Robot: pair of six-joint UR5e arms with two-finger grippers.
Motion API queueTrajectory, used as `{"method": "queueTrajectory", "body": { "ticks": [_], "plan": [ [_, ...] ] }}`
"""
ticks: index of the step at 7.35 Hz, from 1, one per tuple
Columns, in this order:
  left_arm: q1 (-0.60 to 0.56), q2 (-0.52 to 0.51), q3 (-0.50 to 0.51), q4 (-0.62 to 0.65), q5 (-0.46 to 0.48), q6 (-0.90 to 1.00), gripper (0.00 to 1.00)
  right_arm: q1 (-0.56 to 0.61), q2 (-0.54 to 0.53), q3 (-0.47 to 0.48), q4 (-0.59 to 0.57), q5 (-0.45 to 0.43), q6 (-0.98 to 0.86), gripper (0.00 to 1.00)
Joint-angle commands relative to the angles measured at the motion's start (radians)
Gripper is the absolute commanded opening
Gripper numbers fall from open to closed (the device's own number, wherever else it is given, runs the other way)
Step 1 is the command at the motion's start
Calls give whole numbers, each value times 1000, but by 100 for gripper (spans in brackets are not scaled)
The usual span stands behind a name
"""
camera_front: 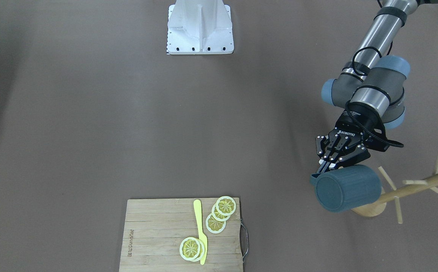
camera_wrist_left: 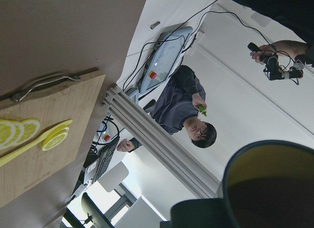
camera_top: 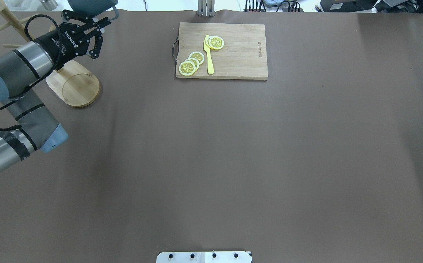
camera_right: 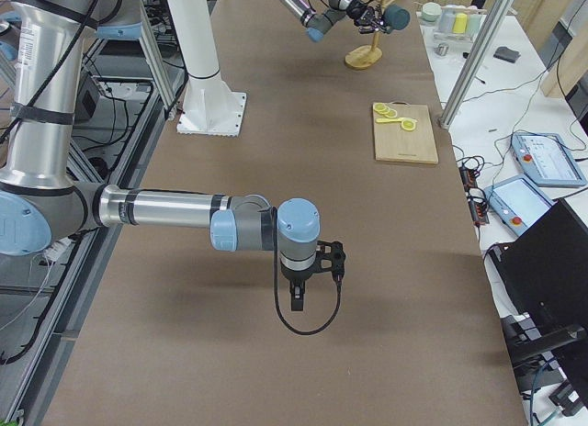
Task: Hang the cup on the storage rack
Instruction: 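Position the mug handle over a rack peg with the left gripper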
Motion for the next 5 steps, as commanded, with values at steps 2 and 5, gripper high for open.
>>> {"method": "queueTrajectory", "body": {
  "ticks": [2, 5],
  "plan": [
    [0, 11, 72, -129, 45, -80, 0, 0, 1, 1, 0, 0, 0, 100],
    [0, 39, 135, -262, 79, -99, 0, 0, 1, 0, 0, -2, 0, 100]
  ]
}}
